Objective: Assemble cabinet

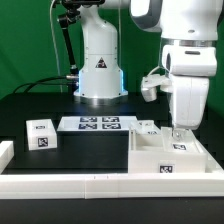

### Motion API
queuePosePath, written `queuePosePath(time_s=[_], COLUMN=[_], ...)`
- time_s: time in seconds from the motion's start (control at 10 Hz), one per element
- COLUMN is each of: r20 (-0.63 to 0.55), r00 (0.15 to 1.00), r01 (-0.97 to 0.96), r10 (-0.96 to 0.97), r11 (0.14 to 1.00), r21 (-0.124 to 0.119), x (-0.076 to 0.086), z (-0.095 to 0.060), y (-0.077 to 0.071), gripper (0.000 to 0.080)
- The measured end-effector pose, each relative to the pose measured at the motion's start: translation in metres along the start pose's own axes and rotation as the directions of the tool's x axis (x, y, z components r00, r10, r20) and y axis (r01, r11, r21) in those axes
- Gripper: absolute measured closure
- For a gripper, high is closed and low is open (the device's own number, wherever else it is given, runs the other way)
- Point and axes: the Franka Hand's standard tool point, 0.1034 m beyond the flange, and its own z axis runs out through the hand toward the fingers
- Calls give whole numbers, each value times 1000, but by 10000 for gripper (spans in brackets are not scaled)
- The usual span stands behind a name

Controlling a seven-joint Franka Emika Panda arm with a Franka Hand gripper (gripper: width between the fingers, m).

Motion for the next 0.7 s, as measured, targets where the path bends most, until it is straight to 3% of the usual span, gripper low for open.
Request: queuePosePath(time_s=[0.1,0.2,0.3,0.5,0.6,0.7], r20=[-5,-4,-3,2,5,7], r00=[1000,1000,1000,999,999,999], r01=[-8,-9,-24,-41,-41,-43], r10=[8,9,24,41,41,43], r11=[1000,1000,1000,999,999,999], r21=[-7,-5,-7,-19,-25,-29], x=[1,0,-1,-5,-9,-12], z=[0,0,-4,-21,-30,-36], y=[-2,-5,-7,-17,-24,-32], gripper=[731,504,504,143,143,32])
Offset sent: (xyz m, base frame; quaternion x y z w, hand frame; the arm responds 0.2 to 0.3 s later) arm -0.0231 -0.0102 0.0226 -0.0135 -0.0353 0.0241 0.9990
